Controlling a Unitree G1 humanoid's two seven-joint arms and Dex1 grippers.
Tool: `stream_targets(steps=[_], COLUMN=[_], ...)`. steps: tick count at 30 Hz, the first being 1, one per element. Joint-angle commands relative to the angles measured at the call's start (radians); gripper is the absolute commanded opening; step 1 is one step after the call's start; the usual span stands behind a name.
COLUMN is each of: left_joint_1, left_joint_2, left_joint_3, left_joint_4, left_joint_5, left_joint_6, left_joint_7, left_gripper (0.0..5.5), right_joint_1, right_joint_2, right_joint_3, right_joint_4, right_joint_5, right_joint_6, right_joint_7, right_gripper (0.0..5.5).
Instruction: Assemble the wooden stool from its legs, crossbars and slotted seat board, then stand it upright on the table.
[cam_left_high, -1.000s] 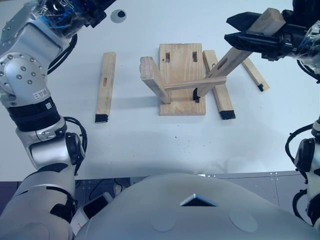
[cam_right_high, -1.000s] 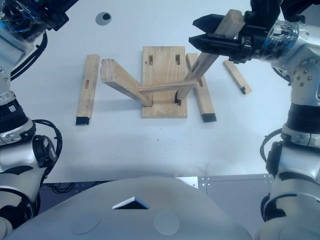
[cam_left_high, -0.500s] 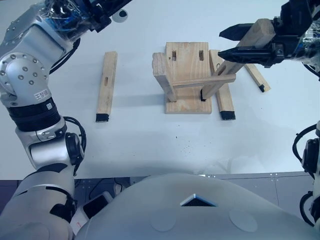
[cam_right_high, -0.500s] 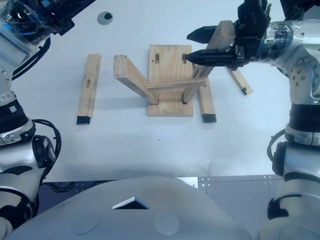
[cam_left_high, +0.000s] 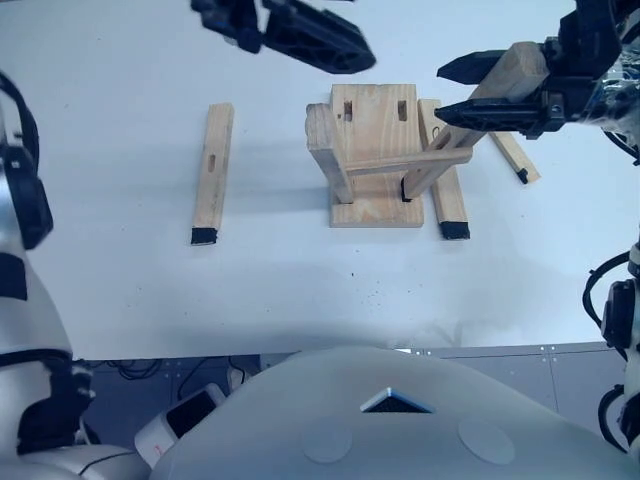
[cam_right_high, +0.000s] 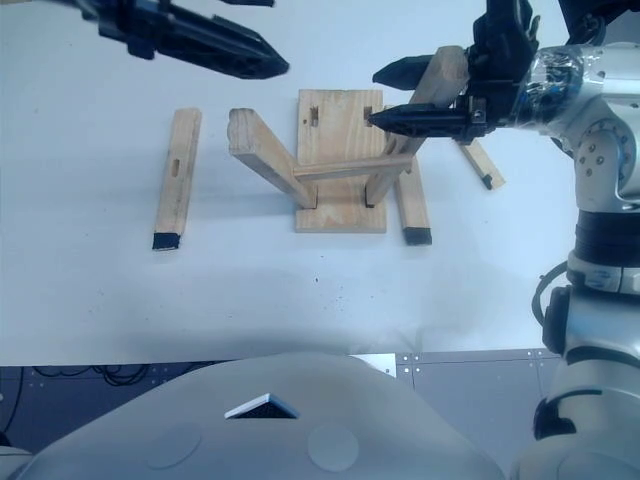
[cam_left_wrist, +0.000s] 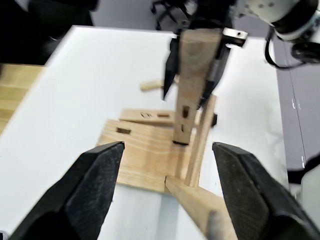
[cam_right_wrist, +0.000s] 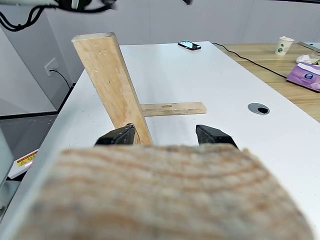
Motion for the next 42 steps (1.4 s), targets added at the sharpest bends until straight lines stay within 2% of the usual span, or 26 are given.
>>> stream_targets(steps=[1,3,7,9,14,20,26,34,42], left_joint_1=[-0.062,-0.071,-0.039,-0.014,0.054,0.064,0.129,0.195,0.221], left_joint_2=[-0.080,-0.120,-0.170,-0.189,-0.213,-0.279,-0.216,-0.122,-0.108], left_joint_3=[-0.176,-0.237,-0.281,-0.303,-0.378,-0.410,-0.472,-0.502,-0.514], left_joint_4=[0.009,0.023,0.054,0.052,0.044,0.070,0.063,0.079,0.140], left_joint_5=[0.045,0.078,0.137,0.159,0.214,0.281,0.320,0.372,0.424], left_joint_6=[0.047,0.028,-0.021,-0.037,-0.081,-0.077,-0.094,-0.131,-0.172], left_joint_7=[-0.022,-0.022,-0.008,-0.006,-0.005,0.044,0.014,-0.022,-0.039], left_gripper=[3.23,3.23,3.23,3.03,2.25,1.47,0.59,0.55,0.52], right_joint_1=[0.039,0.044,0.051,0.051,0.042,0.051,0.062,0.104,0.110], right_joint_2=[0.019,0.025,0.032,0.034,0.038,0.027,-0.006,-0.060,-0.073], right_joint_3=[0.027,0.030,0.033,0.033,0.042,0.041,0.032,0.034,0.066], right_joint_4=[0.014,0.012,0.005,0.003,0.006,-0.004,0.030,0.086,0.067], right_joint_5=[-0.051,-0.051,-0.048,-0.048,-0.049,-0.041,-0.053,-0.091,-0.087], right_joint_6=[0.001,-0.002,-0.003,-0.001,-0.002,-0.002,-0.013,-0.055,-0.071], right_joint_7=[-0.052,-0.061,-0.074,-0.077,-0.083,-0.077,-0.049,0.003,0.011], right_gripper=[2.04,2.04,2.04,2.04,2.04,2.04,2.04,2.03,2.03])
